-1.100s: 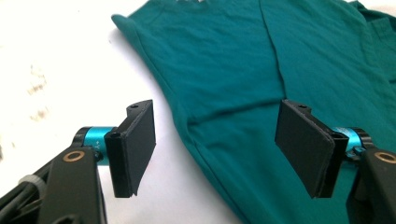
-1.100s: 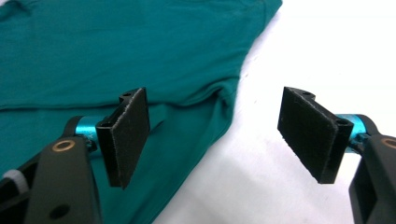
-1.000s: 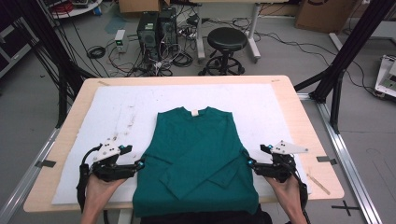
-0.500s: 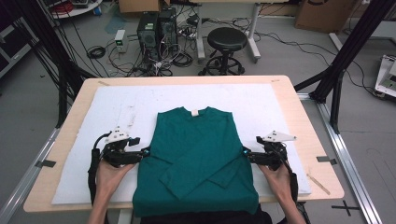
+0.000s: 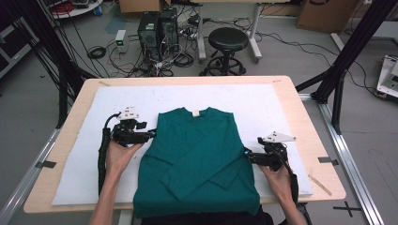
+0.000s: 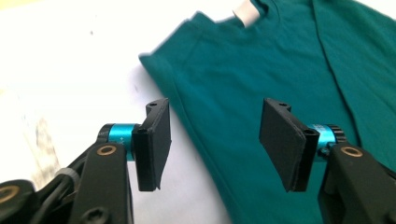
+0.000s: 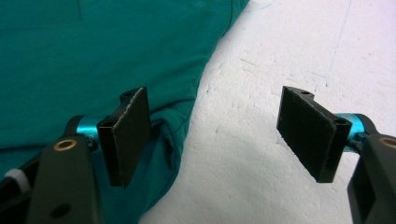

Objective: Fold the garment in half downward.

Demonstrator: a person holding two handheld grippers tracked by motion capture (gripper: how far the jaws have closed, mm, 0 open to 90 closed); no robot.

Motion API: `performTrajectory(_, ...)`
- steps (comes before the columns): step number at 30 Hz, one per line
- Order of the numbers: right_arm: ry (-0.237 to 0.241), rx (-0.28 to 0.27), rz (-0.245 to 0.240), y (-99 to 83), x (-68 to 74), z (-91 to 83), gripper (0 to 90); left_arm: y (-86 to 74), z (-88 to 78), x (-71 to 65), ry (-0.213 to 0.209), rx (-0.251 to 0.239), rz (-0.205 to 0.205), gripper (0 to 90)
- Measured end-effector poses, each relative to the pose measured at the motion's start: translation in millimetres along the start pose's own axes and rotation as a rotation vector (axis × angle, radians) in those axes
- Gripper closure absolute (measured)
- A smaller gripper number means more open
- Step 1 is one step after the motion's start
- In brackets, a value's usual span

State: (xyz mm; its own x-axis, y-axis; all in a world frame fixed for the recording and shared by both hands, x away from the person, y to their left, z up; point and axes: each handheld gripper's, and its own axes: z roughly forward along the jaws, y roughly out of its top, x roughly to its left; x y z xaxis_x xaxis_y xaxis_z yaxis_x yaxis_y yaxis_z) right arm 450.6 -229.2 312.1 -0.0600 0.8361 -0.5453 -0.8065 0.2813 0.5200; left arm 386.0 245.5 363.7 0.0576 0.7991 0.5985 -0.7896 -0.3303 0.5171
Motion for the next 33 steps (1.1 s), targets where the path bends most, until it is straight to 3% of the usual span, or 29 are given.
performTrajectory(5,-0.003,0.009,-0.006,-0.2,0.7,0.8,26.8,13.9,15.3,6.2,0.009,0.015,0.000,46.6)
performTrajectory(9,-0.002,0.013,-0.009,-0.2,1.0,1.6,26.8,21.5,35.2,15.0,0.058,0.050,-0.004,47.5)
performTrajectory(13,-0.002,0.015,-0.007,-0.2,1.0,1.8,26.8,22.2,55.3,21.0,0.093,0.082,-0.002,48.8)
performTrajectory(20,-0.003,0.018,-0.003,-0.2,0.5,2.0,26.8,19.3,81.4,24.1,0.102,0.122,-0.001,50.3)
performTrajectory(22,-0.003,0.021,-0.003,-0.2,0.4,2.1,26.8,17.5,85.3,25.4,0.138,0.142,-0.002,54.2)
performTrajectory(24,-0.002,0.022,-0.003,-0.2,0.4,2.2,26.8,15.4,87.3,28.8,0.143,0.158,-0.021,58.2)
performTrajectory(27,-0.004,0.022,-0.007,-0.2,0.2,2.5,26.9,14.4,86.8,32.5,0.143,0.144,-0.041,61.6)
performTrajectory(30,-0.003,0.022,-0.005,-0.3,0.2,2.5,27.0,14.2,84.7,36.3,0.177,0.129,-0.055,65.7)
performTrajectory(33,-0.002,0.025,-0.003,-0.2,0.2,2.7,27.0,12.8,83.3,40.8,0.122,0.101,-0.092,66.6)
